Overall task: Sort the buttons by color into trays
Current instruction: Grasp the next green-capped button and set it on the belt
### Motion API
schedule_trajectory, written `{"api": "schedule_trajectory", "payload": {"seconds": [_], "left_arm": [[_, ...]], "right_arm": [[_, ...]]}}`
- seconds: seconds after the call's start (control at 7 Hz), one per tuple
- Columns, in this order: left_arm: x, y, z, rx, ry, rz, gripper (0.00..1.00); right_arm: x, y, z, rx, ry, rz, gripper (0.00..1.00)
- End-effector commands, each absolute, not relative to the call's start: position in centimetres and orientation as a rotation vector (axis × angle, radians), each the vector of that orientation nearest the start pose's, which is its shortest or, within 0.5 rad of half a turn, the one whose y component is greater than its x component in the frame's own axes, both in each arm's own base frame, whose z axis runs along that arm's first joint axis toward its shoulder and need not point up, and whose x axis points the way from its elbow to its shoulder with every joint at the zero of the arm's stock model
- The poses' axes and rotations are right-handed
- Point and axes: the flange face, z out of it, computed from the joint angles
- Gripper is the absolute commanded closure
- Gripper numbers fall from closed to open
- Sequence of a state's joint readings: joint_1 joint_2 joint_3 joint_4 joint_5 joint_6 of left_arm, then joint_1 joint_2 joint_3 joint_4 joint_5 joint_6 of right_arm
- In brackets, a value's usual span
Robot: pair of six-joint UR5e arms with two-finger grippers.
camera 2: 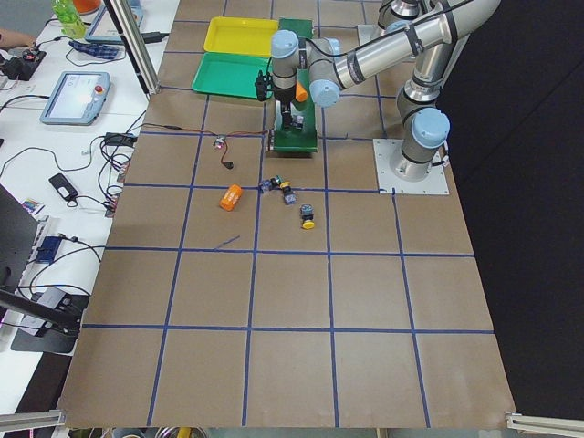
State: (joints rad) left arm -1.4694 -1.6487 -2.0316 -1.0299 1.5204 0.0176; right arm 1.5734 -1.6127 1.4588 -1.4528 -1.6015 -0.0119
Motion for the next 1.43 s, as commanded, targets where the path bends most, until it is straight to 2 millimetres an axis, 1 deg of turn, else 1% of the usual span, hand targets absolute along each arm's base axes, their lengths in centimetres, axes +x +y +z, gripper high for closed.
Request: {"api": "schedule_trajectory", "payload": {"seconds": [0.0, 0.14, 0.29, 0.43, 0.71, 0.86, 1.0, 1.14, 1.29], "left_arm": [[2.1, -52.6, 29.5, -0.245, 3.178, -0.058, 0.00], [8.0, -53.3, 27.2, -0.263, 3.190, -0.010, 0.00], [11.7, -53.5, 25.2, -0.355, 3.194, 0.029, 0.00], [12.1, -53.0, 22.6, -0.380, 3.208, 0.105, 0.00], [12.3, -53.1, 20.5, -0.373, 3.209, 0.134, 0.00], [12.4, -53.3, 20.0, -0.368, 3.207, 0.130, 0.00], [12.6, -53.8, 18.8, -0.374, 3.205, 0.087, 0.00], [12.6, -53.8, 17.7, -0.356, 3.209, 0.116, 0.15], [12.6, -53.8, 17.5, -0.290, 3.217, 0.119, 0.38]], "right_arm": [[13.0, -47.3, 55.1, -0.019, 3.170, -0.053, 0.00], [13.1, -47.3, 55.1, -0.019, 3.169, -0.053, 0.00], [13.1, -47.3, 55.1, -0.019, 3.175, -0.049, 0.00], [13.1, -47.3, 55.1, -0.019, 3.175, -0.048, 0.00], [13.1, -47.3, 55.1, -0.019, 3.169, -0.053, 0.00], [13.2, -47.2, 55.0, -0.021, 3.166, -0.046, 0.00], [13.2, -47.1, 55.1, -0.021, 3.166, -0.048, 0.00], [13.2, -47.2, 55.2, -0.024, 3.166, -0.058, 0.00], [13.1, -47.3, 55.1, -0.019, 3.169, -0.056, 0.00]]}}
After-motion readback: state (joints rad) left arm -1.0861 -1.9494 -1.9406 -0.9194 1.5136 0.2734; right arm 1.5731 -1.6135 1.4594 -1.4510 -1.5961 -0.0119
